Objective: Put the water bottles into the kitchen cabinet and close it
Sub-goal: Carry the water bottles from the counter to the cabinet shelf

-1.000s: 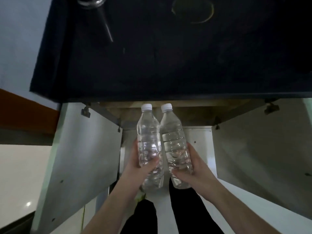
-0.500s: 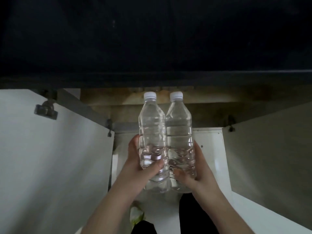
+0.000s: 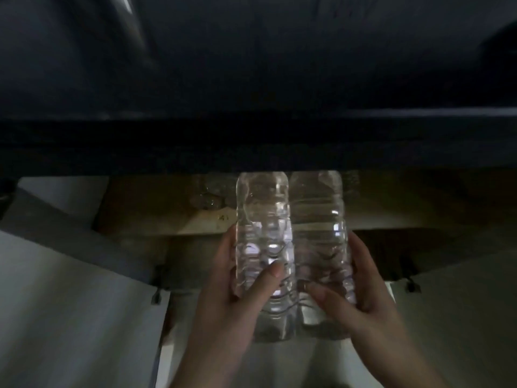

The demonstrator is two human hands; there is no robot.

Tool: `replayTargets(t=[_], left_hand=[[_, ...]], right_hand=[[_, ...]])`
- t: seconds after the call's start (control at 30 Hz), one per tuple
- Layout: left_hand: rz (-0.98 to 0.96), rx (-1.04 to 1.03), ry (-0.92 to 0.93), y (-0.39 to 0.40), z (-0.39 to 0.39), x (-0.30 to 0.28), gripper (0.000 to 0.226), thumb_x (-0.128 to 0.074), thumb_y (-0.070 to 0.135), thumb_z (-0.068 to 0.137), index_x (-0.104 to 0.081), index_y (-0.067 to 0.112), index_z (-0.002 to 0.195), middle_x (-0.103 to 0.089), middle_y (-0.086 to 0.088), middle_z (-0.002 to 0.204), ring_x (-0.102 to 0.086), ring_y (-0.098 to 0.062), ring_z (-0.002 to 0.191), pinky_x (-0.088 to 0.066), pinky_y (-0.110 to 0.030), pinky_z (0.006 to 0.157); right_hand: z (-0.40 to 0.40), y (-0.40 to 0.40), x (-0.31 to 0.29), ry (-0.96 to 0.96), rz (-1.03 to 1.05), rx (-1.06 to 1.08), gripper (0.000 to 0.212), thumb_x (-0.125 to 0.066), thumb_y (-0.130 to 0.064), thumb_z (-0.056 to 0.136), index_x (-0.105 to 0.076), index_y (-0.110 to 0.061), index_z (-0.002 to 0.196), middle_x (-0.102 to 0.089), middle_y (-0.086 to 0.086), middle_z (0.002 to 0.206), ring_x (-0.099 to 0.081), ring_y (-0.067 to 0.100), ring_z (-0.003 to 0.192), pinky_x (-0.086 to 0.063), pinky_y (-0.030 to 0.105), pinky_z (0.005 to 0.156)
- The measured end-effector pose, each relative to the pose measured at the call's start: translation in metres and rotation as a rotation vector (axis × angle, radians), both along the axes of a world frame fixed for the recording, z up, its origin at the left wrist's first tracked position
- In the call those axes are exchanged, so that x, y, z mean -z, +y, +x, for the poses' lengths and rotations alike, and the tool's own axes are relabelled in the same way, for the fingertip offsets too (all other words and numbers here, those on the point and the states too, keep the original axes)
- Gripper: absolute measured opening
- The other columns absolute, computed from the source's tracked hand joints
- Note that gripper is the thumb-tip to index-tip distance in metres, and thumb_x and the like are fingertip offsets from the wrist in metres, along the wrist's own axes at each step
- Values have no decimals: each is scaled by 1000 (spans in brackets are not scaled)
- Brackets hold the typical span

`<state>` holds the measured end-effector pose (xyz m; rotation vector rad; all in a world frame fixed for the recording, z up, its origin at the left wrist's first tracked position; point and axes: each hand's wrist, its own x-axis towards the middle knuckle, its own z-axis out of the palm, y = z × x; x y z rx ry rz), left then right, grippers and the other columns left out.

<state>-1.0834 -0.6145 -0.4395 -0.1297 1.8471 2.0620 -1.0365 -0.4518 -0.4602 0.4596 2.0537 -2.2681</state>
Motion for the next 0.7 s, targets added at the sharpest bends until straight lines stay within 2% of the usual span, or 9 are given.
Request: replayTargets(t=[0.1,0.17,0.27,0.33,0.4,0.5,0.57,0.63,0.7], left_hand=[[21,25,87,10,-12,12,52,-78,47,63,-57,64,108,-70,22,113,-68,1,102,-48,-35,87],[45,25,99,14,-17,23,57,-79,46,61,-57,62,111,-71,22,113,-68,-1,101,-49,-38,90],[79,100,106,17,-23,35,64,-79,43,53,-58,64,110,-71,22,112,-68,-3,103,-47,-42,94],[77,184,144,18,-27,41,70,-74,44,57,-52,59,121,-70,19,117,-67,-5,107,-44,-43,97],[71,220,155,19,-30,46,72,-79,39,65,-48,55,128,-70,16,117,-68,-8,107,-47,-46,97],[93,165,143,24,-32,57,69,-83,33,68,-53,50,128,-75,11,101,-73,-7,83,-56,-58,82],[131,143,122,28,-34,64,69,-84,33,68,-53,48,129,-74,9,110,-73,-12,93,-56,-48,83],[148,128,116,31,-35,67,74,-84,35,65,-49,48,130,-72,9,115,-72,-15,100,-52,-43,88],[152,115,131,32,-37,66,79,-87,39,59,-50,44,128,-73,8,111,-73,-13,94,-54,-36,78]], right_hand=[[-14,10,11,29,-30,24,82,-82,-36,59,-48,-46,132,-68,-1,122,-68,21,107,-55,45,89],[-20,14,17,65,-49,20,80,-84,-39,56,-52,-46,129,-69,0,120,-68,22,108,-55,45,89],[-22,20,32,82,-120,54,99,-92,-53,39,-53,-49,130,-69,-5,122,-67,20,110,-51,43,91],[-22,22,44,75,-146,85,109,-92,-58,31,-51,-51,132,-67,-7,125,-67,19,109,-49,46,94],[-23,22,50,85,-173,87,106,-92,-53,32,-52,-53,130,-68,-9,123,-69,17,106,-50,46,92],[-24,22,51,110,-185,87,83,-92,-34,50,-57,-51,124,-72,-12,113,-70,11,100,-51,42,86],[-24,22,52,138,-179,91,71,-87,-30,57,-61,-48,120,-73,-11,112,-71,11,99,-51,39,84],[-24,23,52,154,-127,65,76,-85,-40,56,-55,-53,125,-69,-10,120,-68,16,107,-49,45,93],[-26,25,50,175,-113,5,82,-79,-44,52,-50,-56,128,-68,-9,123,-67,19,110,-49,47,93]])
